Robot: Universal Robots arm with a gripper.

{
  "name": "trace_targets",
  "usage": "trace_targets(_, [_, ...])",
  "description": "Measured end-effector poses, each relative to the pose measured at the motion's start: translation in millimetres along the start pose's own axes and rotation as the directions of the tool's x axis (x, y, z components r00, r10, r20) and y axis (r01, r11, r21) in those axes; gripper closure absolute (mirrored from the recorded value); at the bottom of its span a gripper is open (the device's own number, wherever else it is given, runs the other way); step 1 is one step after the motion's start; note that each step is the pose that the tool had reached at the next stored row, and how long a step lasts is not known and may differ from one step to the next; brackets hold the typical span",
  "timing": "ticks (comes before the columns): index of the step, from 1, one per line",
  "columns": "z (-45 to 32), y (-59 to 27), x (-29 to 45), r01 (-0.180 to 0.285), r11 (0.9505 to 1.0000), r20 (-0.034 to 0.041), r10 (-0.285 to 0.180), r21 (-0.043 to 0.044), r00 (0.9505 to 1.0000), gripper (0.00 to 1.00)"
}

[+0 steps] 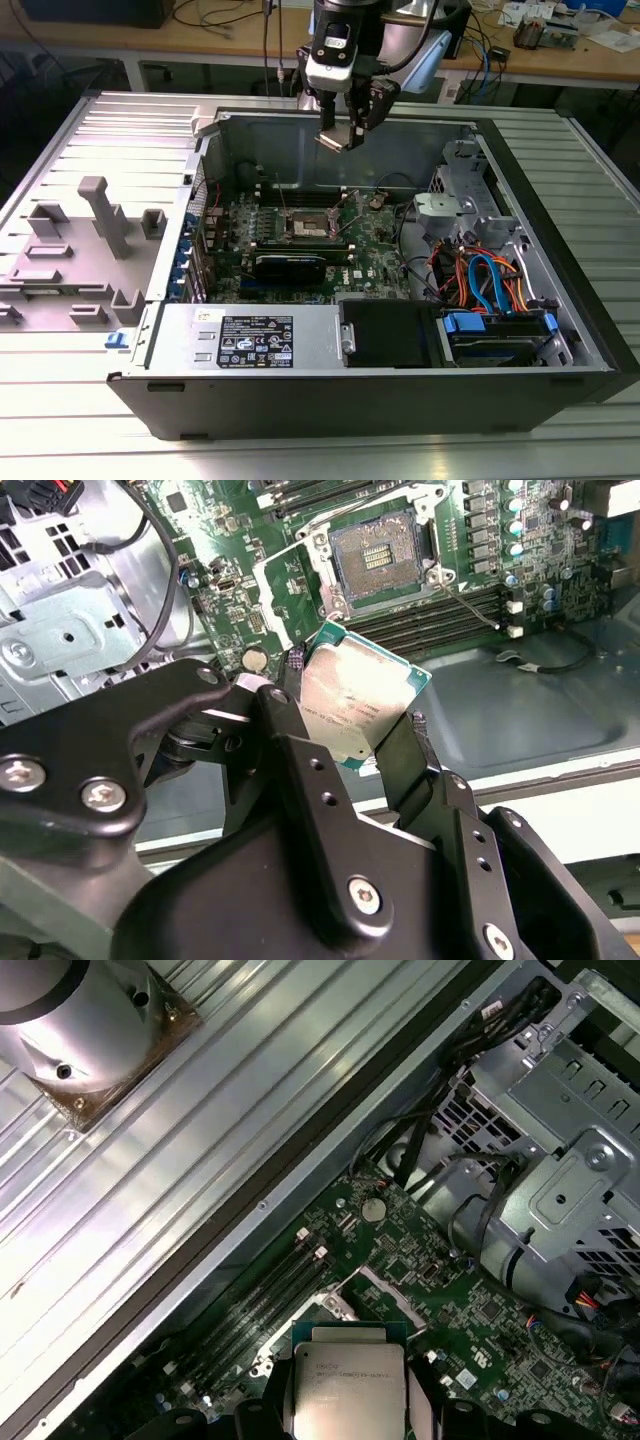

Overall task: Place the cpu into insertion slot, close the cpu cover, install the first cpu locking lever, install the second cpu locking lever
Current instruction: 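Place the cpu into insertion slot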

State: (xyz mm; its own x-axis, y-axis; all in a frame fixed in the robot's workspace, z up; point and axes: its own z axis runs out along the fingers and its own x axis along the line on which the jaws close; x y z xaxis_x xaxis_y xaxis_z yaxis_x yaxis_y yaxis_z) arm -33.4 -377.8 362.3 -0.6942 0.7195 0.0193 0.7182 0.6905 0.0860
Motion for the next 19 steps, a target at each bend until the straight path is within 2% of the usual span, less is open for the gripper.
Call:
trace_targets(9, [0.1,0.0,0.0,-0.013,0.9999,0.0011,0.013,-0.0004,0.9999,0.45])
trace_targets(11, [0.1,0.0,0.0,-0.03,0.9996,0.0025,0.03,-0.0007,0.9996,0.45])
trace_targets(19, [0.1,0.0,0.0,-0.031,0.9995,0.0027,0.031,-0.0008,0.9995,0.45])
